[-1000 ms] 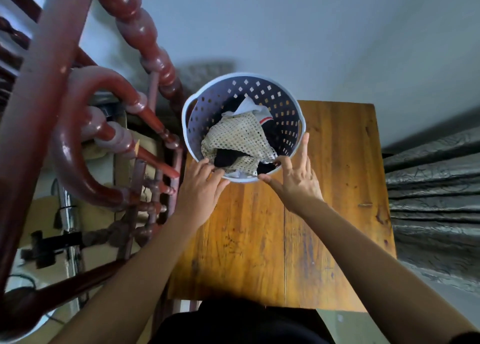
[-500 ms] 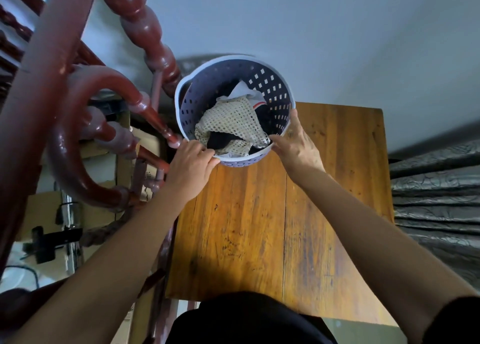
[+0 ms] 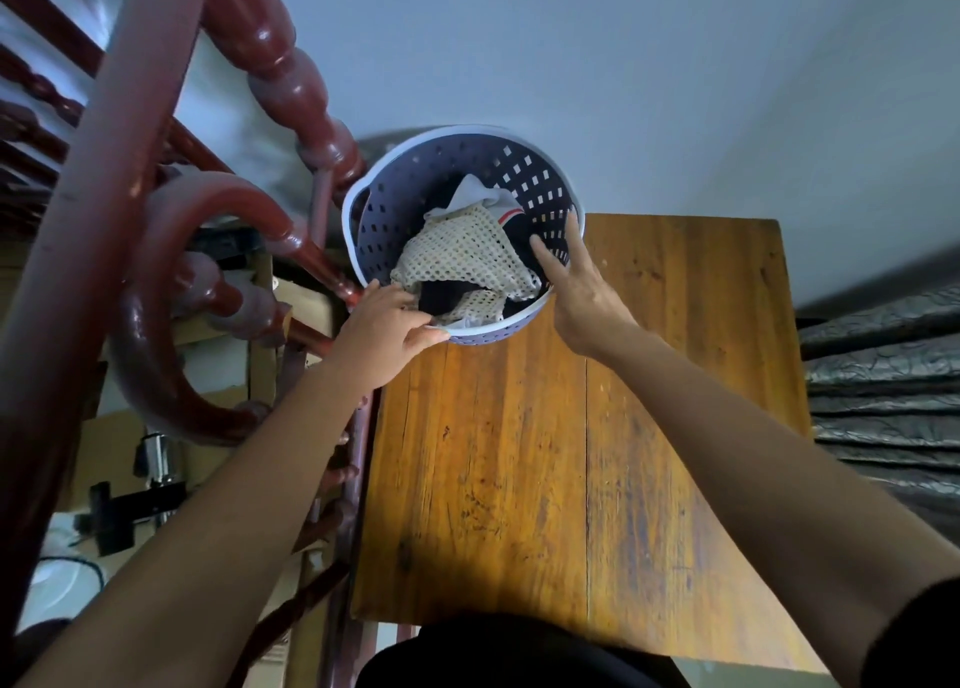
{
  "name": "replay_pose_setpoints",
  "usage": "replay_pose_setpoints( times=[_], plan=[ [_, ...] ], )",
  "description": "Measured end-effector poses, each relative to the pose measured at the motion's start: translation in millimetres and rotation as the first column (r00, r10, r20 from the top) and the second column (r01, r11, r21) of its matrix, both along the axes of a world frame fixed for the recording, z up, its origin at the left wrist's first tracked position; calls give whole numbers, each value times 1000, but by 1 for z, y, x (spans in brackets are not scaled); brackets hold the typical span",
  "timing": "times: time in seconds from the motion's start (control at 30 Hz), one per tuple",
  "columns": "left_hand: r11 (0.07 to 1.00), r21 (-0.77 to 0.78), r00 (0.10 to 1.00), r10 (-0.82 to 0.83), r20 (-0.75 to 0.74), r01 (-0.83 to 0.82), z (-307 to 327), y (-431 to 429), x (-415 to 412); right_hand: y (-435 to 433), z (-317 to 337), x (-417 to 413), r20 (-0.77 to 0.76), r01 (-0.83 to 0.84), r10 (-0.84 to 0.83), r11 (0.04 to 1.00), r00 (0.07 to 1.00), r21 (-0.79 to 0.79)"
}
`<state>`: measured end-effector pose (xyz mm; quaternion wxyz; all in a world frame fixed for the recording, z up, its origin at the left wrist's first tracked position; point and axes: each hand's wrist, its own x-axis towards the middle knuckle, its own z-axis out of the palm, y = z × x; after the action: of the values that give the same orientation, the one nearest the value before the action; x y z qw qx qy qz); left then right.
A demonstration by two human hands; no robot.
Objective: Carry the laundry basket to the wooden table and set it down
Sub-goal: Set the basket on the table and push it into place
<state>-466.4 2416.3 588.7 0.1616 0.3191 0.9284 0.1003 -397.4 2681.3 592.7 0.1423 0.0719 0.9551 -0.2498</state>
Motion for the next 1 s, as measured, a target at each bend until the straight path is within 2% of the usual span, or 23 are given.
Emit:
replay_pose_setpoints(
  times=[0.1, 0.17, 0.2, 0.3, 0.47, 0.53, 0.6, 0.63, 0.7, 0.77, 0.8, 0.83, 0.87, 1.0],
  plan=[
    [970, 93, 974, 227, 0, -227, -1, 3, -9, -21, -4, 9, -82, 212, -238, 946, 968, -245],
    [939, 109, 937, 335, -93, -325, -1, 3, -16, -36, -4, 19, 25, 389, -405, 855, 914, -342],
    [939, 68, 933, 342, -109, -336, -2, 0, -22, -43, -6, 21, 78, 435, -439, 820, 895, -371],
    [949, -150, 960, 271, -69, -279, -5, -2, -36, -53, -5, 22, 133, 444, -432, 785, 892, -431],
    [920, -234, 949, 298, -108, -315, -10, 13, -9, -36, -5, 5, 139, 430, -408, 830, 903, -357],
    [913, -205, 934, 330, -138, -352, -13, 15, 13, -25, -7, -4, 157, 406, -374, 845, 914, -347],
    [893, -9, 890, 448, -86, -450, -15, 16, 33, -16, -4, -14, 188, 405, -361, 853, 913, -330],
    [851, 122, 855, 518, -25, -511, -13, 17, 41, -14, -4, -17, 194, 411, -365, 848, 911, -334],
    [704, 292, 755, 646, 116, -647, -14, 18, 51, -15, -4, -17, 188, 433, -390, 829, 901, -354],
    [468, 338, 573, 724, 383, -817, -15, 20, 55, -22, -6, -7, 180, 469, -434, 795, 883, -386],
    [329, 325, 460, 701, 545, -887, -14, 23, 55, -28, -8, 0, 171, 469, -440, 780, 882, -414],
    [232, 294, 373, 645, 667, -927, -14, 25, 55, -34, -13, 8, 153, 450, -430, 771, 890, -451],
    [191, 266, 327, 591, 737, -945, -10, 29, 56, -40, -16, 16, 153, 437, -418, 760, 896, -481],
    [155, 280, 319, 530, 785, -947, -11, 34, 53, -49, -22, 24, 207, 431, -383, 714, 900, -551]
  ],
)
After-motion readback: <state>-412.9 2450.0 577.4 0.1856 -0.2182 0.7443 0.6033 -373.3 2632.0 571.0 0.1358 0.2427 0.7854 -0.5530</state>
